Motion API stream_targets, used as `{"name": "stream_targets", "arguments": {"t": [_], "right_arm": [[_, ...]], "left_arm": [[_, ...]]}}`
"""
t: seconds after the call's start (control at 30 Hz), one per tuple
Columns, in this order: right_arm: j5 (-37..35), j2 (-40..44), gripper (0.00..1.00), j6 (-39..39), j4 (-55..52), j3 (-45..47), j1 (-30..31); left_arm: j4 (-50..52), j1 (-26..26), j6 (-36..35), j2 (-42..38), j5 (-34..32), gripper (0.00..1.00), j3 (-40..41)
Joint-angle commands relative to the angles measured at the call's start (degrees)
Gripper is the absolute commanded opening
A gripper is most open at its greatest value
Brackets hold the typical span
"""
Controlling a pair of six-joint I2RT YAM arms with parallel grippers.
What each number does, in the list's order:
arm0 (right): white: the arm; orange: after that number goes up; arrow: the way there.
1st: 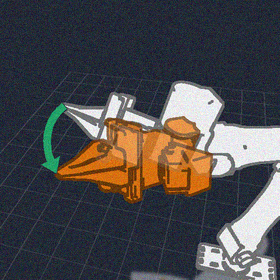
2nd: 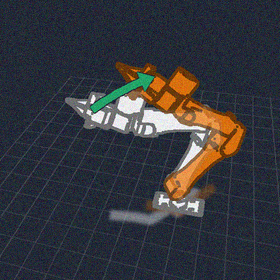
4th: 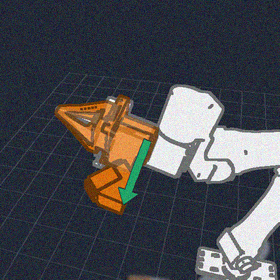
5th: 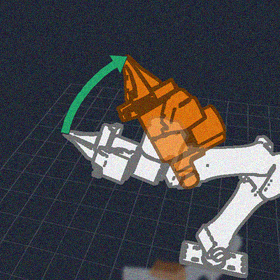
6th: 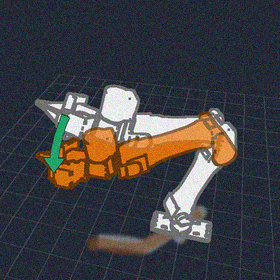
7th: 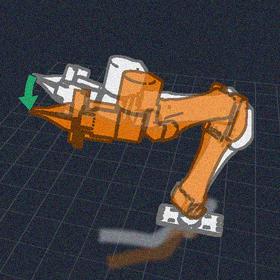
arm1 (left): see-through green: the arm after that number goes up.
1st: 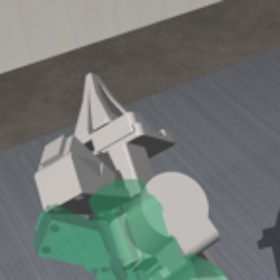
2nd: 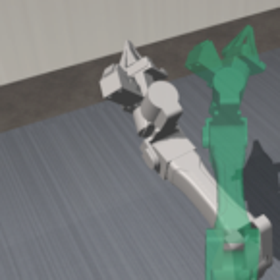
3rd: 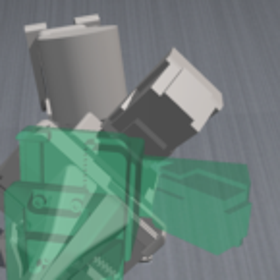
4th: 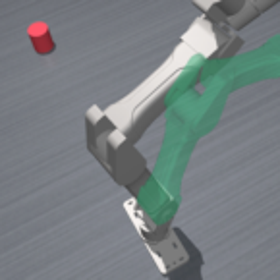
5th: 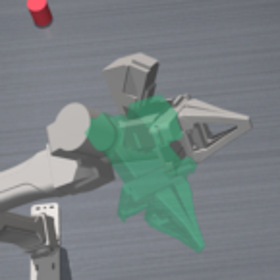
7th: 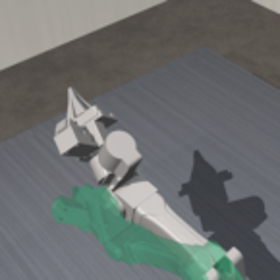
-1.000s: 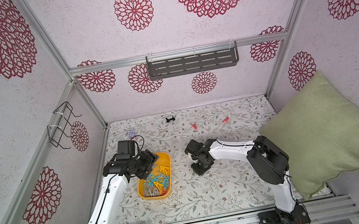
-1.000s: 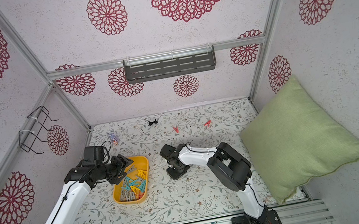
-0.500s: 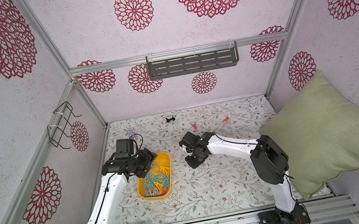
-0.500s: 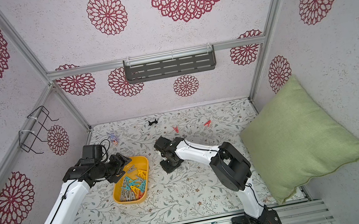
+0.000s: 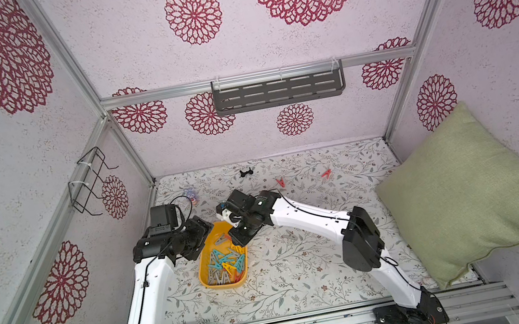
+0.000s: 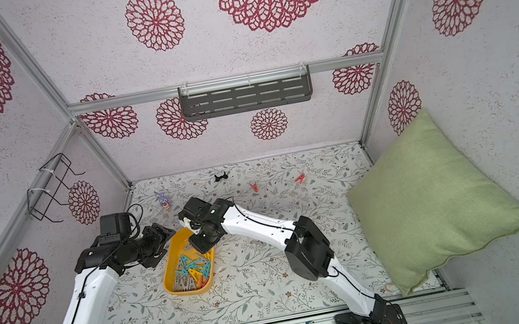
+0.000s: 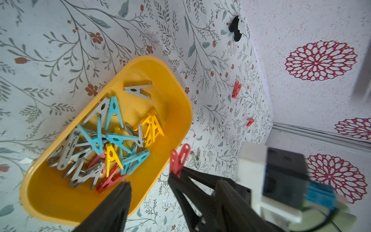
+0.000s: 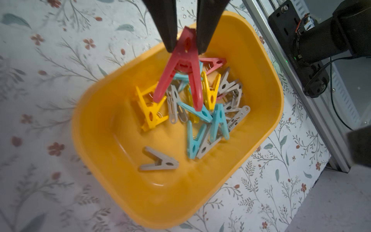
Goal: Put the clothespins into the storage box
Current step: Place the clothespin in the storage box, then pick up the clothespin from the center of the board.
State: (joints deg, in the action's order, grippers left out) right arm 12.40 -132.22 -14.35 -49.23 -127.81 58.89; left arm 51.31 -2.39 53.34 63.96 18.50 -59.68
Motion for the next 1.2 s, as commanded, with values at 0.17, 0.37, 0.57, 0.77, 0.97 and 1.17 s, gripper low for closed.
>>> {"name": "stream_targets", "arguments": {"t": [0.17, 0.37, 0.57, 0.77, 0.97, 1.17], "right_arm": [[-0.72, -5.28, 0.48, 2.19, -9.37, -14.23, 0.57], [-6.72, 0.71, 0.56, 4.44, -8.18, -5.48, -1.16], [-7.64, 12.58, 0.64, 4.29, 0.80, 15.38, -5.62], [-8.30, 22.04, 0.68, 3.87, 7.19, 34.41, -11.12], [-9.50, 26.41, 0.70, 4.33, 11.01, 48.11, -15.76], [-9.15, 24.88, 0.71, 5.46, 13.01, 51.74, -16.53]], "left_arm": [[1.56, -0.70, 0.19, -2.92, 1.24, 0.74, 2.23], [-2.16, 1.84, 2.19, -1.03, 2.24, 0.74, 2.51], [-6.24, 8.53, 4.48, 4.96, 0.68, 0.74, 0.54], [-11.23, 14.24, 6.66, 11.11, 0.37, 0.74, -1.31], [-14.70, 18.84, 7.99, 16.92, 0.63, 0.73, -3.35], [-16.05, 21.02, 8.62, 20.31, 0.57, 0.73, -5.56]]}}
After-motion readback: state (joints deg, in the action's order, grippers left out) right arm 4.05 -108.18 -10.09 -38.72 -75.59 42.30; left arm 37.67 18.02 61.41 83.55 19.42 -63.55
